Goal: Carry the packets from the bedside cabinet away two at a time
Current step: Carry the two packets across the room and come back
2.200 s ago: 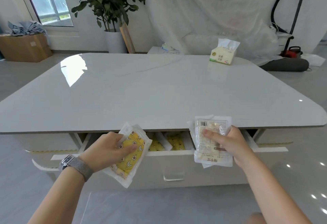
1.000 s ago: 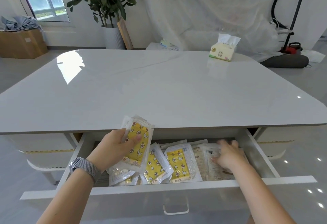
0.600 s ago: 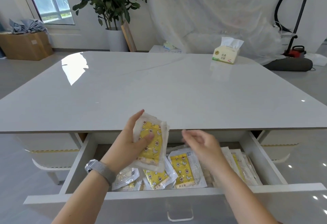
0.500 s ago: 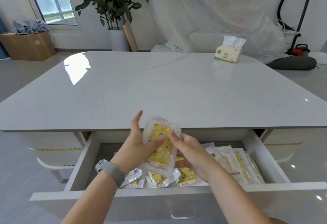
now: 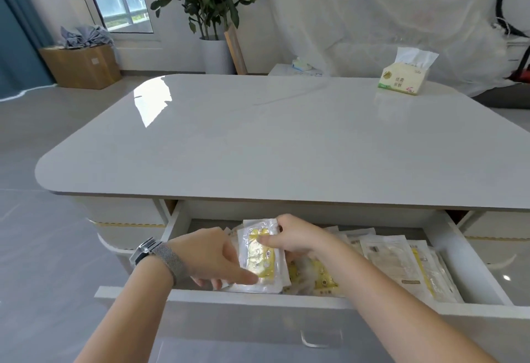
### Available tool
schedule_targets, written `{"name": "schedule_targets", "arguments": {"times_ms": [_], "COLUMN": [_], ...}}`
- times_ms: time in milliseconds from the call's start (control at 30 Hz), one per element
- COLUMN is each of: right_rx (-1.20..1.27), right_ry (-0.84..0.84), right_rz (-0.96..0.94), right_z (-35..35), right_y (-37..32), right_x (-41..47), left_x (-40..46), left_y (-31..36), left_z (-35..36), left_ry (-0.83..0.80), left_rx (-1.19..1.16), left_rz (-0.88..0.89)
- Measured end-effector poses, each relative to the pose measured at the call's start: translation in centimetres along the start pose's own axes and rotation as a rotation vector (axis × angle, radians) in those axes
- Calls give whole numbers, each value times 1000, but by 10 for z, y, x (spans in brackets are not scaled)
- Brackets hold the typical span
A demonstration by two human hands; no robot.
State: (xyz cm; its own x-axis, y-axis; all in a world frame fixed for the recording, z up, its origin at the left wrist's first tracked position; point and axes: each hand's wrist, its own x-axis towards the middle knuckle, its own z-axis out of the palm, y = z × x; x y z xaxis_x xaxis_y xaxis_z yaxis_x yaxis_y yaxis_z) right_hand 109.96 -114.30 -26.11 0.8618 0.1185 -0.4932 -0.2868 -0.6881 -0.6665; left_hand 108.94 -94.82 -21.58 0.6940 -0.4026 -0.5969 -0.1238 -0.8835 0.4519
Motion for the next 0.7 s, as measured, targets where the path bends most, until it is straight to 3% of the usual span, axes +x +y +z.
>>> {"name": "schedule_targets", "arguments": {"times_ms": [133,267,400,533,700], "right_rx": [126,-429,-686,-598,-168], "right_ry": [-156,-63,88,158,230], "right_rz": [54,-89,-134,-224,-455], "right_z": [25,58,69,51,7], "right_y": [-27,-42,-42,-36,15], "right_x": [36,52,54,38,-38], "left_x": [-7,-2,-3,-5,-3], "left_y": [-6,0,7,8,2], "left_z": [1,15,16,17,19], "left_ry": [82,75,45,46,82], "left_rx": [149,233,273,224,167], "left_rz": [12,2,-10,10,61]}}
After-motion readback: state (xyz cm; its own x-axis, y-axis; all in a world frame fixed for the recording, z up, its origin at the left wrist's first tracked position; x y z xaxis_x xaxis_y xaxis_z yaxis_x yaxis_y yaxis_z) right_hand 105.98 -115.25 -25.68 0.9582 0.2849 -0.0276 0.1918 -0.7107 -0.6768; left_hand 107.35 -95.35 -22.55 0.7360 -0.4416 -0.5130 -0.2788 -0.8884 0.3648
